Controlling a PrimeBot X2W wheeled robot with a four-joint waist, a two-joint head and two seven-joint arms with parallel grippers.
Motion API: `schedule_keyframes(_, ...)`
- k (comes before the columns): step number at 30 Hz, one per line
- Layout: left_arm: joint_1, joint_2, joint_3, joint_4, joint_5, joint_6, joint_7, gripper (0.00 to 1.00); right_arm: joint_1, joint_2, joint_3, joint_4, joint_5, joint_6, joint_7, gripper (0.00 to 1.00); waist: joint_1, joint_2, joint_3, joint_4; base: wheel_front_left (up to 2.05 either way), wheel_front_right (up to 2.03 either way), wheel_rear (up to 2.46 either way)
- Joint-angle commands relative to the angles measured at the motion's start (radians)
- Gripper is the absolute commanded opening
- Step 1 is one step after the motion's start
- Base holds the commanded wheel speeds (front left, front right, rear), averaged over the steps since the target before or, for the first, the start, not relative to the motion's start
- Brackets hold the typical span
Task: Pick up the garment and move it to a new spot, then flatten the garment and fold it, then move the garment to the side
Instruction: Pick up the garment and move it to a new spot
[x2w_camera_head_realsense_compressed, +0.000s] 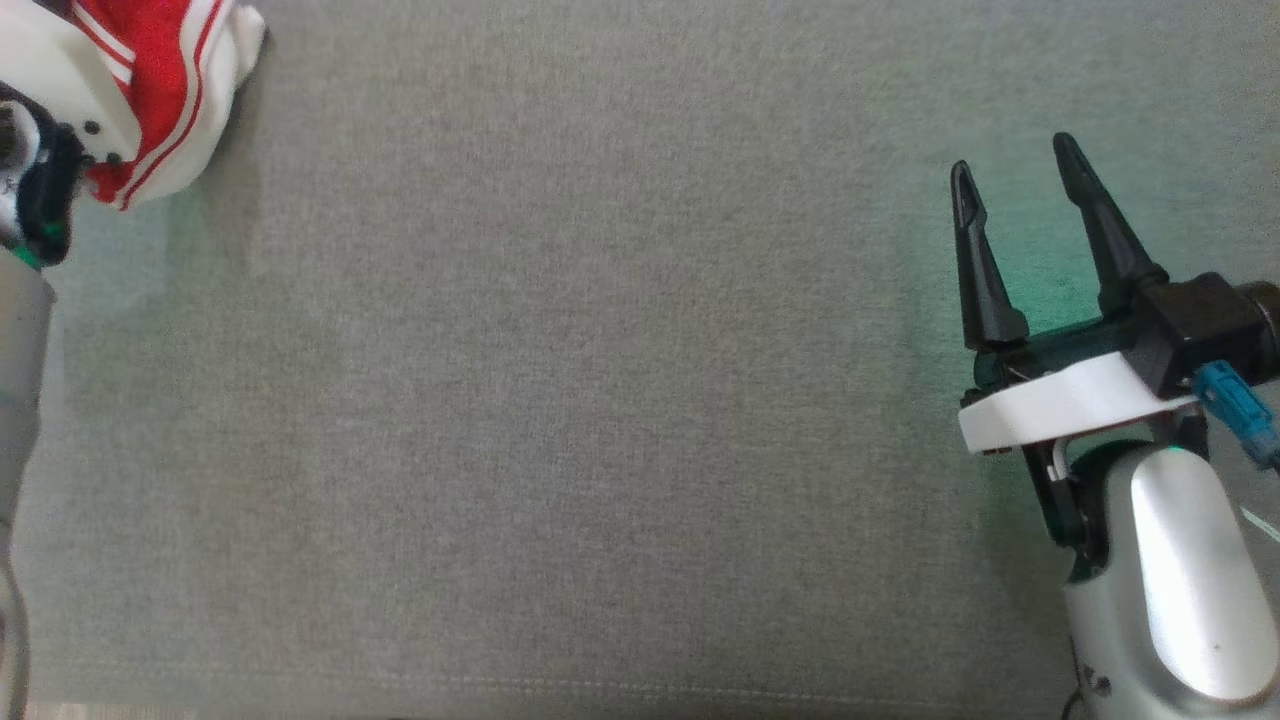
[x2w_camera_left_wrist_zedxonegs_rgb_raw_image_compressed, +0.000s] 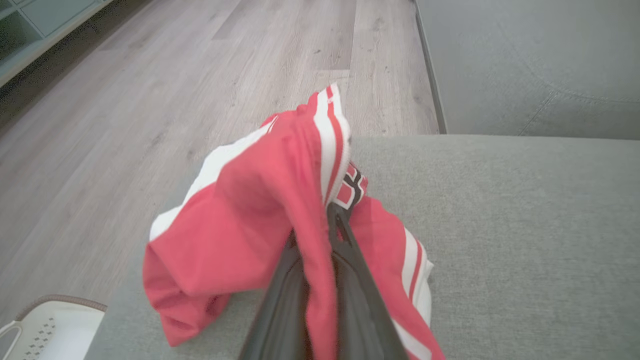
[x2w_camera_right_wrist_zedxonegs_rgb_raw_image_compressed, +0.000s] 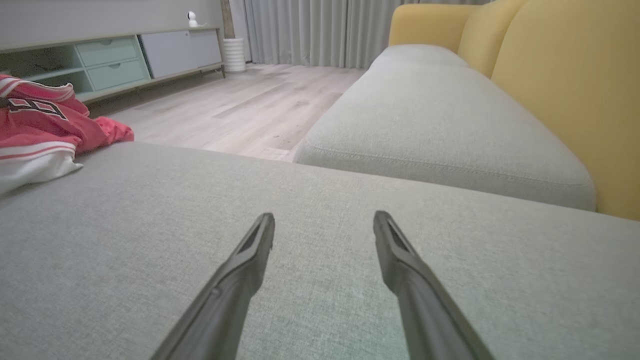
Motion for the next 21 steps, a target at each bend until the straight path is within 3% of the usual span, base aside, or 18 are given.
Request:
schedule_keyframes(1, -0.053, 0.073, 0.021, -0.025, 0.011, -0.006, -0.009, 0.0, 0.005, 0.0, 0.026, -0.023, 0.011, 0.004, -0.014, 1.0, 0.0, 0.0, -0.051, -0.015, 0.0, 0.0, 0.0)
schedule_keyframes(11, -0.087, 0.091, -0.042, -0.109, 0.043, -0.061, -0.002, 0.0, 0.054, 0.0, 0.006, 0.072, 0.079, 0.004, -0.068, 1.0, 0.0, 0.0, -0.229, -0.078, 0.0, 0.0, 0.0)
schedule_keyframes(17, -0.091, 0.042, -0.088, -0.218, 0.019, -0.088, 0.018, 0.0, 0.09, 0.0, -0.011, 0.126, 0.117, 0.004, -0.102, 1.0, 0.0, 0.0, -0.324, -0.144, 0.0, 0.0, 0.0)
schedule_keyframes(21, -0.085, -0.027, -0.131, -0.351, -0.031, -0.098, 0.041, 0.0, 0.118, 0.0, -0.025, 0.156, 0.137, 0.004, -0.121, 1.0, 0.0, 0.0, -0.36, -0.196, 0.0, 0.0, 0.0)
